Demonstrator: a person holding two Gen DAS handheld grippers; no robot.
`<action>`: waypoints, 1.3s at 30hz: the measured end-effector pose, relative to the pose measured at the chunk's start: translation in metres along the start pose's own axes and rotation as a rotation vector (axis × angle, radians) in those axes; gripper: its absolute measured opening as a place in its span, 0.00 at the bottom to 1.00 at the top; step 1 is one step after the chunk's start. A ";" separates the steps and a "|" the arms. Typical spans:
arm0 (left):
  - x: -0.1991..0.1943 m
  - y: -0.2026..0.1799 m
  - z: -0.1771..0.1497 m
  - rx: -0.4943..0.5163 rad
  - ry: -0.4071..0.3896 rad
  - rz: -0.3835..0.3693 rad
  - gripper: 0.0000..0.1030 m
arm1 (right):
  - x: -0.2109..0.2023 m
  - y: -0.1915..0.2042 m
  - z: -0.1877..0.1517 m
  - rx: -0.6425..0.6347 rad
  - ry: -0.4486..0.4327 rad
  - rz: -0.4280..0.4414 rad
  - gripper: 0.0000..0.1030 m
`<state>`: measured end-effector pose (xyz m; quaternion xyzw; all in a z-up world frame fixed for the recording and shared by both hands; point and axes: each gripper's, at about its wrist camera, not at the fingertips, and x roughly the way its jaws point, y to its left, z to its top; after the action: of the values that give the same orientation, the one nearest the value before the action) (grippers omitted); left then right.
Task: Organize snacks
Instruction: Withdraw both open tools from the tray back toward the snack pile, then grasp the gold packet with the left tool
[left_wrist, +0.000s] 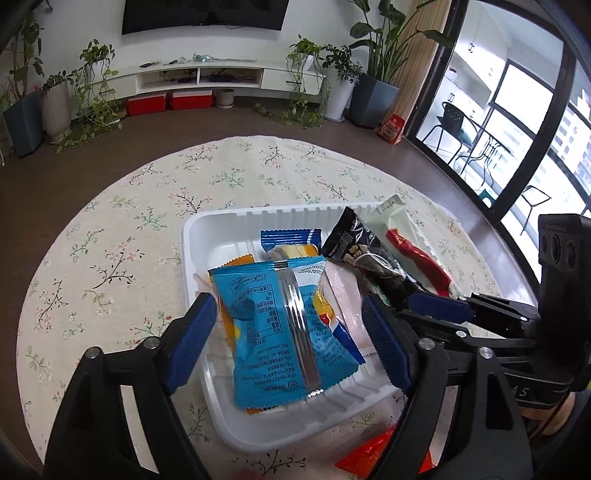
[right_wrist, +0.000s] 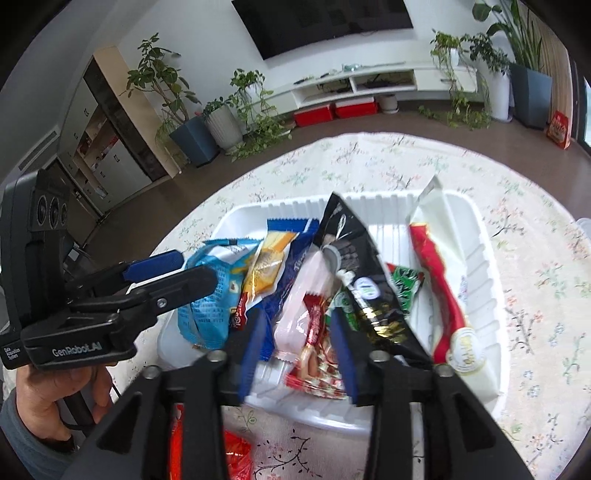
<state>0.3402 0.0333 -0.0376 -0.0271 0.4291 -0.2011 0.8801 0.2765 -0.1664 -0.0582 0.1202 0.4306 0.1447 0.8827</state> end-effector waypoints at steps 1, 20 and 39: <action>-0.003 -0.001 -0.001 0.001 -0.004 0.000 0.81 | -0.004 0.000 0.000 0.002 -0.006 -0.001 0.45; -0.143 -0.008 -0.079 -0.074 -0.196 0.034 1.00 | -0.105 -0.011 -0.077 0.074 -0.079 0.023 0.74; -0.117 -0.079 -0.209 -0.083 0.059 0.112 0.66 | -0.112 -0.014 -0.135 0.071 -0.074 -0.005 0.69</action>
<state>0.0896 0.0311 -0.0646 -0.0336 0.4639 -0.1343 0.8750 0.1055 -0.2078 -0.0631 0.1557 0.4027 0.1228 0.8936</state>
